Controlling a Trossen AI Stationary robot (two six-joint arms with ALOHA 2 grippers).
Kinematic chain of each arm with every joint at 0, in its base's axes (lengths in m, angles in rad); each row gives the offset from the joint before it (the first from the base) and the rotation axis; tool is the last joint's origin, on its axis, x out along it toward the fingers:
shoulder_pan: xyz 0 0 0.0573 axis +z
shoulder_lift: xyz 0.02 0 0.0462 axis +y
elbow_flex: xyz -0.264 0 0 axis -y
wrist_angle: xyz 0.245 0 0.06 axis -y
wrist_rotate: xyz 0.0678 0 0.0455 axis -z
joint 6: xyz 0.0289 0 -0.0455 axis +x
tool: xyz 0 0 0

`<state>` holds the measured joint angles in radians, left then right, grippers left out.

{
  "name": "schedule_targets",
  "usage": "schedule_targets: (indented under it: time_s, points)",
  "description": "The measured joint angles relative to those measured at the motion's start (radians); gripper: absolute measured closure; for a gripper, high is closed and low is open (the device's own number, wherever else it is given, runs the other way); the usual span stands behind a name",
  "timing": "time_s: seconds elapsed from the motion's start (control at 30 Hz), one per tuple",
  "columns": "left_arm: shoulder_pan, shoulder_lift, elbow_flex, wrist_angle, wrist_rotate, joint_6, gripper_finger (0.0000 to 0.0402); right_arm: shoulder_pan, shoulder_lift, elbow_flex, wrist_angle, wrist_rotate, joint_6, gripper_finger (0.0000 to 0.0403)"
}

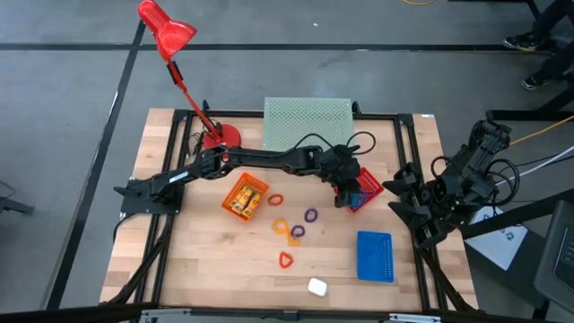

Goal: Pick & Place Office Desk Supplies
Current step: Put the orange spring keychain into the blue bin

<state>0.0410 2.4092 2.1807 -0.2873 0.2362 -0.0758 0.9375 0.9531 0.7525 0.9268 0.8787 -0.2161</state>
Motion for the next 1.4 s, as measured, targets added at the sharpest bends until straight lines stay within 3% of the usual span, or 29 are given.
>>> schedule_targets:
  time_s: [0.2,0.43,0.5,0.8,1.0,1.23,1.4]
  points:
    - [0.003,-0.001,0.011,0.037,-0.023,-0.101,0.0273,0.000,0.000,0.000,0.000,-0.005,0.001,0.0160]
    - [0.036,-0.082,0.130,0.273,0.157,-0.291,0.0276,0.000,0.000,0.000,-0.001,-0.169,-0.001,0.0160]
    - [0.032,-0.141,0.131,0.289,0.134,-0.273,0.0282,0.000,0.000,0.000,-0.002,-0.188,-0.001,0.0159]
    - [-0.053,-0.464,0.130,0.064,-0.044,-0.009,0.0306,0.000,0.001,0.000,-0.046,-0.175,-0.006,0.0159]
    - [-0.178,-0.655,0.128,-0.181,-0.233,0.085,0.0299,0.000,0.001,0.000,-0.068,-0.165,-0.005,0.0159]
    - [-0.406,-0.812,0.123,-0.330,-0.678,0.152,0.0295,-0.045,0.004,0.010,0.008,-0.192,0.085,0.0159]
    - [-0.523,-0.901,-0.083,-0.288,-0.903,0.146,0.0295,-0.174,0.084,0.136,-0.209,-0.198,0.113,0.0159]
